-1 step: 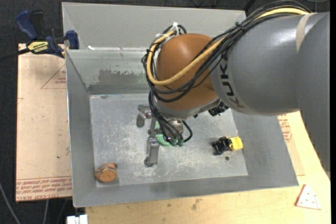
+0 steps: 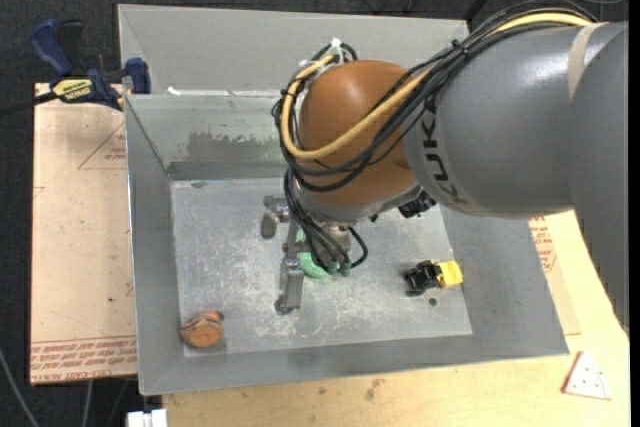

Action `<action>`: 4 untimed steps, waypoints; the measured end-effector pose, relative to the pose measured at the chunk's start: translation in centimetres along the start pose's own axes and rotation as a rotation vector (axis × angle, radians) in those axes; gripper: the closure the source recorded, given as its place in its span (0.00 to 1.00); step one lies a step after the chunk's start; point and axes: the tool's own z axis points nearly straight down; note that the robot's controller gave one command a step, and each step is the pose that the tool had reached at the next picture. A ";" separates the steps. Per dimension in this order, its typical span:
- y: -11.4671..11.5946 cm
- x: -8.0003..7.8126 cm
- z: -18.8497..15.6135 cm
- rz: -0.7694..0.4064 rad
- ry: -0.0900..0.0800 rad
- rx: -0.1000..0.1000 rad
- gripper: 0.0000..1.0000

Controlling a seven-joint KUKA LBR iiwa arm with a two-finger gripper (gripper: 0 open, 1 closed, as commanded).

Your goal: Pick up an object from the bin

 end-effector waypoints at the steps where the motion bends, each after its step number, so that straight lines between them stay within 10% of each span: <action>1: -3.8 -2.0 -1.3 0.019 0.000 -0.002 0.00; 2: -6.0 -5.8 -2.1 0.157 -0.004 0.002 0.00; 3: -7.2 -6.2 -1.1 0.080 -0.005 0.000 0.00; 4: -9.8 -5.2 6.0 0.124 -0.001 0.000 1.00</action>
Offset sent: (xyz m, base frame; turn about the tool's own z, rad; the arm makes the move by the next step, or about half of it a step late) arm 0.0704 -0.0568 0.0240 0.1822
